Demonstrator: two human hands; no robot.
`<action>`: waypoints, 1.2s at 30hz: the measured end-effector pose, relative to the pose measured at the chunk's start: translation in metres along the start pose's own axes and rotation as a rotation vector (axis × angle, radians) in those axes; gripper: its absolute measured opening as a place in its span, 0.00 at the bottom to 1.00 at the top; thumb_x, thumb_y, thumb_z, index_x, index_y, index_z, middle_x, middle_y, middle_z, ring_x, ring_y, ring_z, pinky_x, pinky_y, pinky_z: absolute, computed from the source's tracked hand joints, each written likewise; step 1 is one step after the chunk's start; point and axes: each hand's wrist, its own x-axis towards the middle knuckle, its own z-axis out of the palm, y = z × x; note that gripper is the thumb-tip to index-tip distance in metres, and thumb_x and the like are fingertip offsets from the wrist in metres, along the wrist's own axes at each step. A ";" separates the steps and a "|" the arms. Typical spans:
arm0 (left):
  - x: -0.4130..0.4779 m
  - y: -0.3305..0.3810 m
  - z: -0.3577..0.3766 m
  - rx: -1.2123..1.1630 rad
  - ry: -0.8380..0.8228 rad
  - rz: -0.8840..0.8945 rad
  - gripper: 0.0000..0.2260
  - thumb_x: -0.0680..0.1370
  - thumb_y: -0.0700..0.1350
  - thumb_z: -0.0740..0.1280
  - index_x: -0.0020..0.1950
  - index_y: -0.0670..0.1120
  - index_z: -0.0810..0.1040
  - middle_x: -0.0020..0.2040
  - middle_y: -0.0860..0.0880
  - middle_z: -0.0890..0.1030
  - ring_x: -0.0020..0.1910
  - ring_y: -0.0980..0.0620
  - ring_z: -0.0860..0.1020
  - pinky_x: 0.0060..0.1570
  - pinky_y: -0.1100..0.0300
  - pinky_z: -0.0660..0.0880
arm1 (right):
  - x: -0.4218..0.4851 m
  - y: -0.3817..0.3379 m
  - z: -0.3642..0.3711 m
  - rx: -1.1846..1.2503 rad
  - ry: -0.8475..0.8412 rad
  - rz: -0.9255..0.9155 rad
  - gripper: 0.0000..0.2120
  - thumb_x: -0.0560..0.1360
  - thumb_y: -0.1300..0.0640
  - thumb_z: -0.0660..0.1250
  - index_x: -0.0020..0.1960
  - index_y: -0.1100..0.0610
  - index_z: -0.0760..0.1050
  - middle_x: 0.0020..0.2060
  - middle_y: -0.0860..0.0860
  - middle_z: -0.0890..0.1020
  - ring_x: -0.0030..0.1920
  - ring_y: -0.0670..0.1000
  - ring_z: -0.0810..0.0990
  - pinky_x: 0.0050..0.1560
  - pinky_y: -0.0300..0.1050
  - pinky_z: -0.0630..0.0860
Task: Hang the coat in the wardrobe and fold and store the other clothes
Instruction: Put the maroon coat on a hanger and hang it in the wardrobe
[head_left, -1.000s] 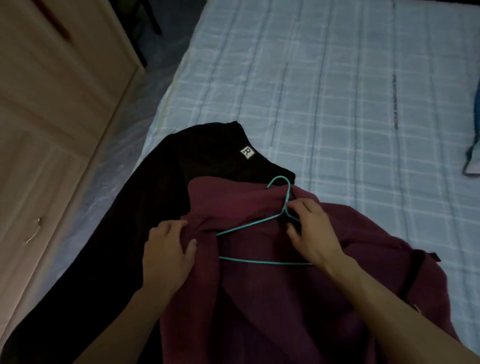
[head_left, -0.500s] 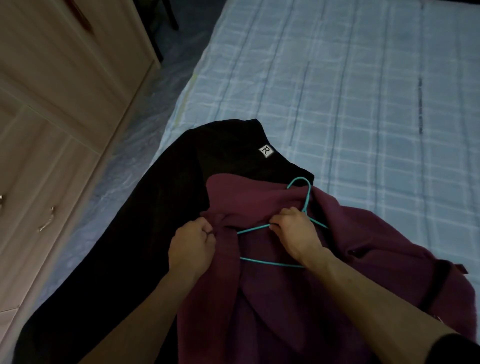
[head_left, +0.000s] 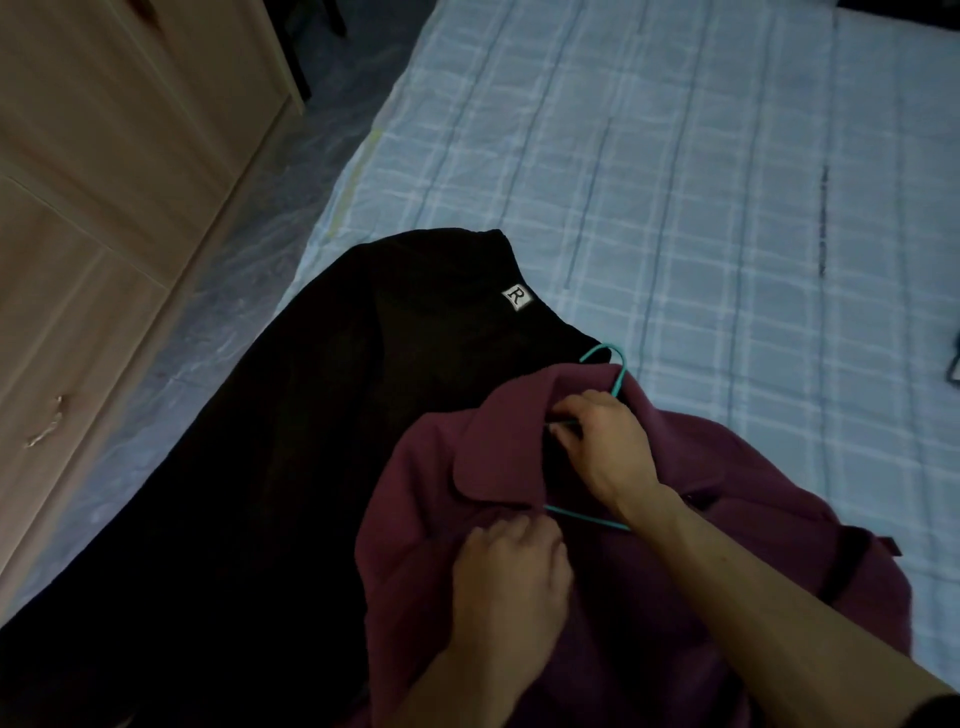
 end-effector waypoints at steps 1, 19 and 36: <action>0.006 -0.009 -0.008 -0.030 0.067 -0.004 0.04 0.74 0.50 0.63 0.42 0.52 0.76 0.38 0.54 0.79 0.39 0.51 0.78 0.39 0.52 0.75 | -0.002 0.003 -0.003 0.012 0.008 -0.009 0.07 0.73 0.58 0.72 0.51 0.55 0.82 0.43 0.51 0.80 0.46 0.54 0.78 0.45 0.50 0.76; 0.127 -0.072 -0.019 0.407 -0.438 0.057 0.22 0.80 0.53 0.62 0.74 0.53 0.65 0.65 0.52 0.74 0.63 0.51 0.72 0.69 0.52 0.63 | -0.039 0.119 -0.056 -0.131 -0.029 0.335 0.19 0.69 0.66 0.65 0.59 0.57 0.78 0.55 0.55 0.79 0.54 0.60 0.77 0.54 0.54 0.76; 0.135 -0.064 0.014 0.281 -0.421 0.114 0.10 0.77 0.40 0.64 0.57 0.47 0.79 0.44 0.50 0.78 0.42 0.51 0.77 0.44 0.58 0.70 | -0.050 0.163 -0.033 -0.066 -0.375 0.285 0.27 0.68 0.54 0.74 0.67 0.53 0.73 0.60 0.52 0.79 0.60 0.56 0.78 0.61 0.51 0.74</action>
